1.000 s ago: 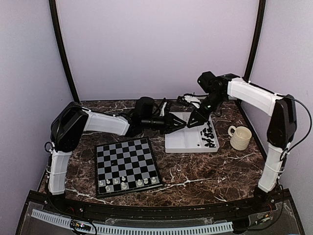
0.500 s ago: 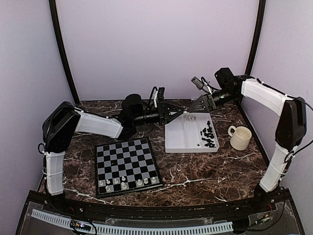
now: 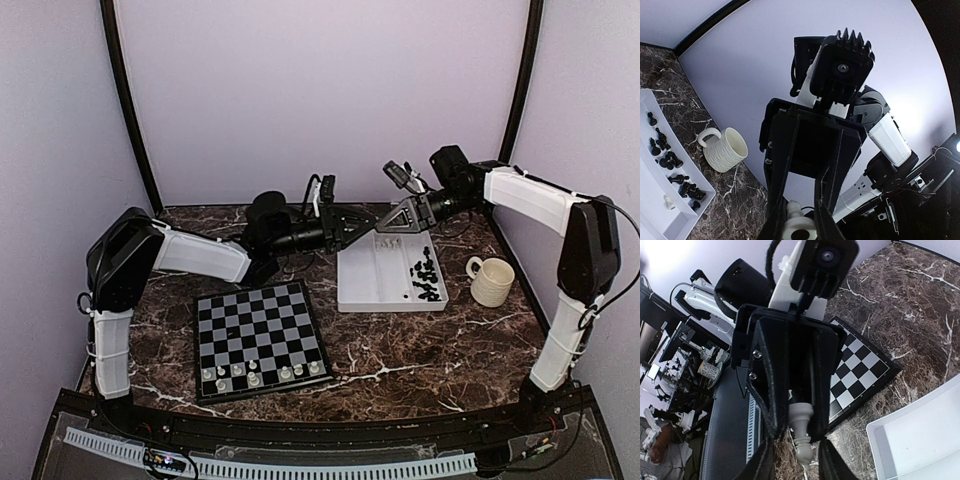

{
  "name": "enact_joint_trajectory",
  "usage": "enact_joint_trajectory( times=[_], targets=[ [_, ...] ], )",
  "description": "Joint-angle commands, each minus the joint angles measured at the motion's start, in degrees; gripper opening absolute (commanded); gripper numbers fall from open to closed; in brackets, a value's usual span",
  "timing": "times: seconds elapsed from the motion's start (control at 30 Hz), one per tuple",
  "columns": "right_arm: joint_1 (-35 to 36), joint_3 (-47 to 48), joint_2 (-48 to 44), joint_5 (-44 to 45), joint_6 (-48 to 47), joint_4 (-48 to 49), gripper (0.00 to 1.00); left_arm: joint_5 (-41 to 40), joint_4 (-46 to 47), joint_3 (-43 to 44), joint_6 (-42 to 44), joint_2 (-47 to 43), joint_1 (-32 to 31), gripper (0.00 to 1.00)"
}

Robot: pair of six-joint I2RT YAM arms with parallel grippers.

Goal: Set up the chess pieces on the board
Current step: Pass from the left arm to the right

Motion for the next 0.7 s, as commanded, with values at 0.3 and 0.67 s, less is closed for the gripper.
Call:
enact_joint_trajectory(
  times=[0.3,0.67],
  targets=[
    [0.4,-1.1,-1.0,-1.3,3.0,3.4,0.27,0.0,2.2,-0.5,-0.6,-2.4,0.2,0.08],
    [-0.5,-1.3,-2.4,-0.9,3.5,3.4,0.23,-1.0,-0.7,-1.1,0.4,-3.3,0.2,0.06]
  ],
)
